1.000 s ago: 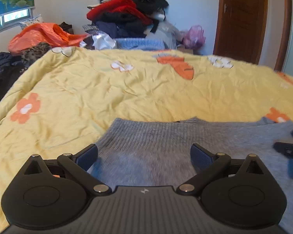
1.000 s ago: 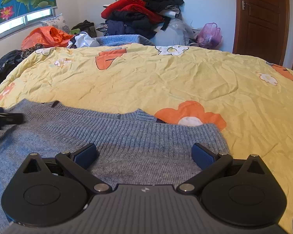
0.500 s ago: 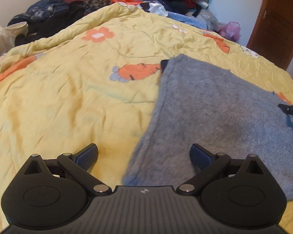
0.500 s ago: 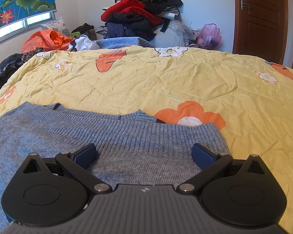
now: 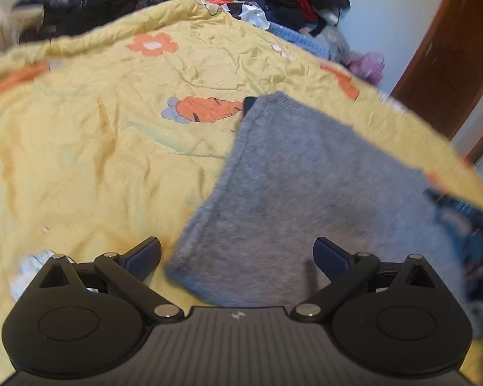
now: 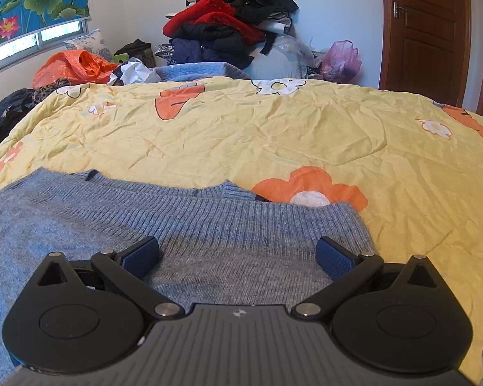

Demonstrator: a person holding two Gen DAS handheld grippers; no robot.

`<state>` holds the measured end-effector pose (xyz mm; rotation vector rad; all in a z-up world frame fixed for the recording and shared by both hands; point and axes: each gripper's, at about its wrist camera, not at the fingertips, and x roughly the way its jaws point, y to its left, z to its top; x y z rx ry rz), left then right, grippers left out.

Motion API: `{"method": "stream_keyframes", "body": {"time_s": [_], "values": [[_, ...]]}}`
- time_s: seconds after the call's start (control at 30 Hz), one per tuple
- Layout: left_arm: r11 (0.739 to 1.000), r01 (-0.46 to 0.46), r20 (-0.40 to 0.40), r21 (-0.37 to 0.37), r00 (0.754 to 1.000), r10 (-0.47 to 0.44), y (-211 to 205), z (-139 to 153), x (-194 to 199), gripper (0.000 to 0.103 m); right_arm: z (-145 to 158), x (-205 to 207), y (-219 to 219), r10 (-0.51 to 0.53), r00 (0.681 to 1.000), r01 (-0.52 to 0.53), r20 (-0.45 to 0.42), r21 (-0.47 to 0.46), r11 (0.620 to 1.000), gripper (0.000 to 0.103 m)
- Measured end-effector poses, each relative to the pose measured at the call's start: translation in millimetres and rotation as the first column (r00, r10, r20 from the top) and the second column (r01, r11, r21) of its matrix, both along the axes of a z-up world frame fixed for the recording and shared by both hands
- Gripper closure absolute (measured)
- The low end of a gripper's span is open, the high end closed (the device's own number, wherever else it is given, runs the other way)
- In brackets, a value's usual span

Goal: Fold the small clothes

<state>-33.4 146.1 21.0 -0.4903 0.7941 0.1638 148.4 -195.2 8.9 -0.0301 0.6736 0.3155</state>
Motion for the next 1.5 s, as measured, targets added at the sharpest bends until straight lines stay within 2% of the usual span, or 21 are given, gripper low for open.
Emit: {"method": "stream_keyframes", "body": {"time_s": [0.07,0.13,0.17,0.2,0.27,0.43,0.53,0.6,0.7,0.73,0.77,0.83,0.93,1.0,1.07,1.1,1.13,1.2,1.27,1.4,1.5], "values": [[0.971,-0.005,0.053,-0.237,0.998,0.018,18,-3,-4,0.002,0,0,0,0.0,1.0,0.0,0.001,0.0,1.0,0.001],[0.888,-0.023,0.063,-0.46,0.996,0.059,36,-15,-5,0.002,0,0,0,0.0,1.0,0.0,0.0,0.0,1.0,0.001],[0.843,-0.038,0.057,-0.536,0.995,0.081,44,-21,-6,0.002,0,0,0,0.0,1.0,0.0,0.0,0.001,1.0,0.001],[0.813,-0.051,0.055,-0.58,0.993,0.102,49,-25,-7,0.002,0,0,0,0.0,1.0,0.0,0.0,0.001,1.0,0.001],[0.782,-0.063,0.054,-0.62,0.991,0.122,54,-29,-9,0.002,0,0,0,0.001,1.0,-0.001,0.001,0.003,1.0,0.001],[0.778,-0.063,0.069,-0.626,0.988,0.135,53,-29,-15,0.002,0,0,0,0.001,1.0,-0.001,0.001,0.006,1.0,0.001],[0.814,-0.089,0.065,-0.574,0.986,0.153,51,-28,-12,0.022,0,-1,-1,0.001,1.0,-0.001,0.0,0.012,1.0,0.001],[0.86,-0.117,0.032,-0.497,0.988,0.153,46,-27,-5,0.065,0,-1,-1,0.001,1.0,-0.001,0.0,0.013,1.0,0.001],[0.892,-0.13,0.038,-0.434,0.986,0.162,40,-27,0,0.074,0,-1,-1,0.001,1.0,-0.001,0.0,0.011,1.0,0.001],[0.905,-0.138,0.033,-0.402,0.986,0.164,37,-26,1,0.082,0,-1,0,0.0,1.0,0.0,0.0,0.009,1.0,0.001],[0.923,-0.151,0.016,-0.353,0.986,0.167,33,-26,3,0.097,0,0,0,0.0,1.0,0.0,0.0,0.007,1.0,0.001],[0.948,-0.148,0.028,-0.283,0.986,0.162,25,-22,1,0.098,0,0,1,0.0,1.0,0.0,0.0,0.001,1.0,0.001],[0.997,-0.079,0.075,-0.014,0.994,0.08,-10,-2,1,0.098,0,-1,3,-0.001,1.0,0.001,0.0,-0.01,1.0,0.001],[0.987,0.014,0.096,0.159,0.995,-0.03,-36,7,2,0.098,1,3,7,0.007,1.0,-0.008,-0.016,-0.037,0.999,0.0],[0.96,0.084,0.106,0.267,0.988,-0.115,-57,10,0,0.098,13,14,17,-0.015,0.997,0.009,-0.074,-0.083,0.997,0.002],[0.944,0.112,0.105,0.31,0.983,-0.152,-66,9,-1,0.098,24,19,24,-0.04,0.994,0.033,-0.105,-0.06,0.998,0.004],[0.932,0.131,0.105,0.337,0.979,-0.175,-73,9,-1,0.098,36,22,32,-0.019,0.99,0.021,-0.141,0.014,1.0,0.005],[0.916,0.154,0.1,0.371,0.974,-0.204,-82,6,-1,0.098,56,26,61,0.128,0.965,-0.087,-0.227,0.184,0.979,0.005],[0.914,0.164,0.098,0.37,0.972,-0.213,-86,3,1,0.097,67,26,108,0.288,0.907,-0.215,-0.307,0.251,0.944,0.006],[0.913,0.172,0.1,0.371,0.97,-0.224,-86,4,0,0.097,66,17,209,0.447,0.815,-0.416,-0.369,0.165,0.894,0.018],[0.908,0.176,0.104,0.381,0.967,-0.231,-87,4,0,0.097,59,19,265,0.459,0.791,-0.476,-0.406,0.065,0.877,0.023]]}}
